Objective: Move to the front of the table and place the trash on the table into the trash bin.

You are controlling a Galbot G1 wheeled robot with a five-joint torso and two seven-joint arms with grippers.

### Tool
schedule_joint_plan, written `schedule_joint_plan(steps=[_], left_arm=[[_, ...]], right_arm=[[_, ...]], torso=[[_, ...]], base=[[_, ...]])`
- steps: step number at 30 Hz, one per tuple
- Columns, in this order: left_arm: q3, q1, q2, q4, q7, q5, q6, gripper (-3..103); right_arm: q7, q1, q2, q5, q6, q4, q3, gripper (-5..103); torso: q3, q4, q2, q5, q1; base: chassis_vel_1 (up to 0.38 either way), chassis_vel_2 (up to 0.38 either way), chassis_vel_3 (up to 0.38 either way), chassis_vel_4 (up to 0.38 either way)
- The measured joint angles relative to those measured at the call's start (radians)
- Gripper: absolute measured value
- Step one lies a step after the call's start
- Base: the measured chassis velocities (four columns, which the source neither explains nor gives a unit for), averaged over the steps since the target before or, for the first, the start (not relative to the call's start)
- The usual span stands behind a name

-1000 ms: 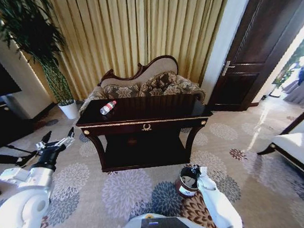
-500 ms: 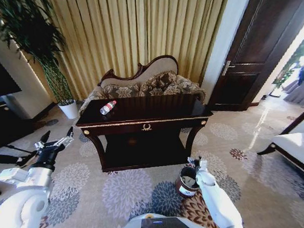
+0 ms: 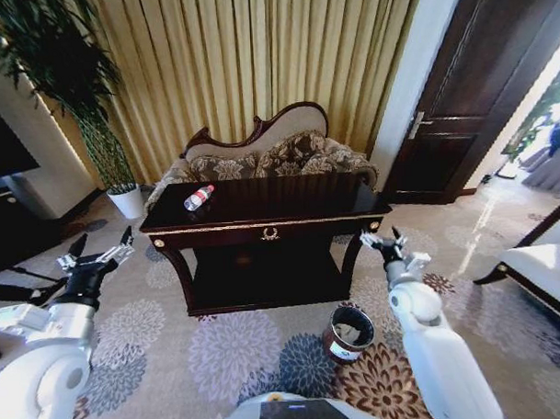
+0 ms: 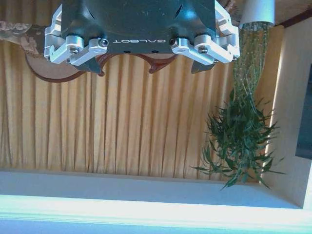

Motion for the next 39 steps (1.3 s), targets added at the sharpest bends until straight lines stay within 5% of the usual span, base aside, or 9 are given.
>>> schedule_joint_plan(steps=[11, 39], left_arm=[[-0.008, 0.007, 0.012, -0.010, -0.013, 0.013, 0.008, 100], [0.011, -0.017, 0.009, 0.025, -0.007, 0.028, 0.008, 100]], right_arm=[[0.000, 0.013, -0.026, 0.070, -0.047, 0.086, -0.187, 100], [0.000, -0.022, -0.006, -0.015, -0.016, 0.074, -0.273, 100]], torso=[[0.000, 0.0001, 0.000, 0.0002, 0.000], [0.000, -0.0001, 0.000, 0.0000, 0.001]], base=[[0.000, 0.000, 0.000, 0.000], [-0.135, 0.133, 0.138, -0.134]])
